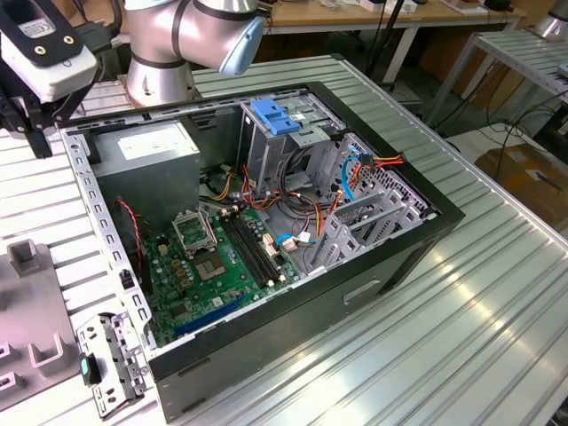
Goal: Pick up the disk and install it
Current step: 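Reach for the disk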
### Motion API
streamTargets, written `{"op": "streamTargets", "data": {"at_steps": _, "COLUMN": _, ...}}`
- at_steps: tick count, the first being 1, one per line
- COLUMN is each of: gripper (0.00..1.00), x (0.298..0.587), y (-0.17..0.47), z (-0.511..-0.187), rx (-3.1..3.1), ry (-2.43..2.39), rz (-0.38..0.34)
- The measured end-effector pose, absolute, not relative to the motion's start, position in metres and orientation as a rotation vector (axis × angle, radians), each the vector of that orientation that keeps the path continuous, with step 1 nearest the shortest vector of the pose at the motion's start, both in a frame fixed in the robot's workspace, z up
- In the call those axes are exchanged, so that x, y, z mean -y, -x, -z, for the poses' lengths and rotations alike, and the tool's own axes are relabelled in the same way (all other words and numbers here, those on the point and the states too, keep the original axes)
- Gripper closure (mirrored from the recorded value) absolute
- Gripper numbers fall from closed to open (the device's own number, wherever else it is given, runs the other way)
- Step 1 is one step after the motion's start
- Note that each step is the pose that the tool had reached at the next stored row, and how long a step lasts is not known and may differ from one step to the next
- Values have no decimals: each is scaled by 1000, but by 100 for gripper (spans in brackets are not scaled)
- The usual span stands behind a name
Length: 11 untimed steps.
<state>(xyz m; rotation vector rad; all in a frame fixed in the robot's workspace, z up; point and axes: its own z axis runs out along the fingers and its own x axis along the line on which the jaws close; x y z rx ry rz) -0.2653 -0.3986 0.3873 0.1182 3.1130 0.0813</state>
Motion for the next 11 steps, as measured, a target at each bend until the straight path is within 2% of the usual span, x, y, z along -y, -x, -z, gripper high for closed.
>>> {"op": "streamTargets", "data": {"at_steps": 11, "gripper": 89, "x": 399, "y": 280, "z": -387, "rx": -3113, "ry": -118, "rz": -81}}
